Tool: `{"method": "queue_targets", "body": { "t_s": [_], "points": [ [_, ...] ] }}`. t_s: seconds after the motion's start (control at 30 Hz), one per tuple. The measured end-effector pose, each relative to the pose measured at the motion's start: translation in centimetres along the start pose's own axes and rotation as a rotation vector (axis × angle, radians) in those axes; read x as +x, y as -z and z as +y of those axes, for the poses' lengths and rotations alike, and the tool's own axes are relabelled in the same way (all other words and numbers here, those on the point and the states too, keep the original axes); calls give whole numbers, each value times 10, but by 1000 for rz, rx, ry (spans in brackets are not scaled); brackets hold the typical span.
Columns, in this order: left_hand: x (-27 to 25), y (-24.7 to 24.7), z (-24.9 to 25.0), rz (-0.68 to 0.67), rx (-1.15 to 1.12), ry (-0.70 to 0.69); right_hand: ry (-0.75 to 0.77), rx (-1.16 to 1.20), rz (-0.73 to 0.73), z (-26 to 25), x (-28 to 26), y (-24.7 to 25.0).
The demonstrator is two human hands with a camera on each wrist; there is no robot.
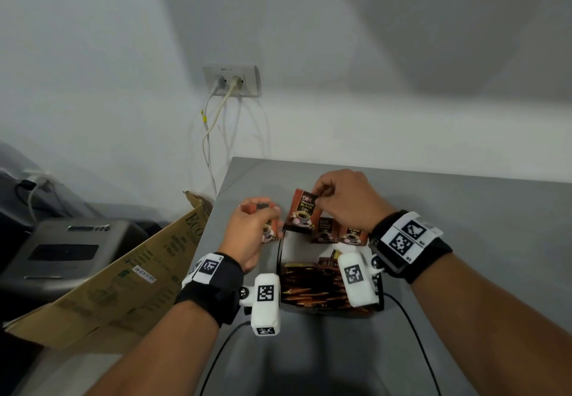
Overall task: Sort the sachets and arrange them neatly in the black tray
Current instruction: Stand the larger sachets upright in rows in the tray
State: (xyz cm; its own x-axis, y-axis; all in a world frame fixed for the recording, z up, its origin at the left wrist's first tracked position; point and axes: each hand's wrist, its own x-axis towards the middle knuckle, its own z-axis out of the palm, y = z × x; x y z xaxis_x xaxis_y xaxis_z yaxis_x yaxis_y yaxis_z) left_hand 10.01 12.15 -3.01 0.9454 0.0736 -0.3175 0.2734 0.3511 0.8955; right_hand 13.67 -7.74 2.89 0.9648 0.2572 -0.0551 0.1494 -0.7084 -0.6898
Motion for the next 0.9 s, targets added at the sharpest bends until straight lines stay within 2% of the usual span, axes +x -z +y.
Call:
{"method": "queue_targets", "body": {
  "t_s": [0.13, 0.3, 0.9],
  "points": [
    [0, 15, -2, 97, 33, 8, -27, -177, -66, 10, 9, -25],
    [-4, 18, -4, 105, 13, 51, -11, -333, -148, 14, 14, -47],
    [-6, 17, -10, 90, 33, 99, 19, -361, -121, 23, 18, -58]
  ]
}}
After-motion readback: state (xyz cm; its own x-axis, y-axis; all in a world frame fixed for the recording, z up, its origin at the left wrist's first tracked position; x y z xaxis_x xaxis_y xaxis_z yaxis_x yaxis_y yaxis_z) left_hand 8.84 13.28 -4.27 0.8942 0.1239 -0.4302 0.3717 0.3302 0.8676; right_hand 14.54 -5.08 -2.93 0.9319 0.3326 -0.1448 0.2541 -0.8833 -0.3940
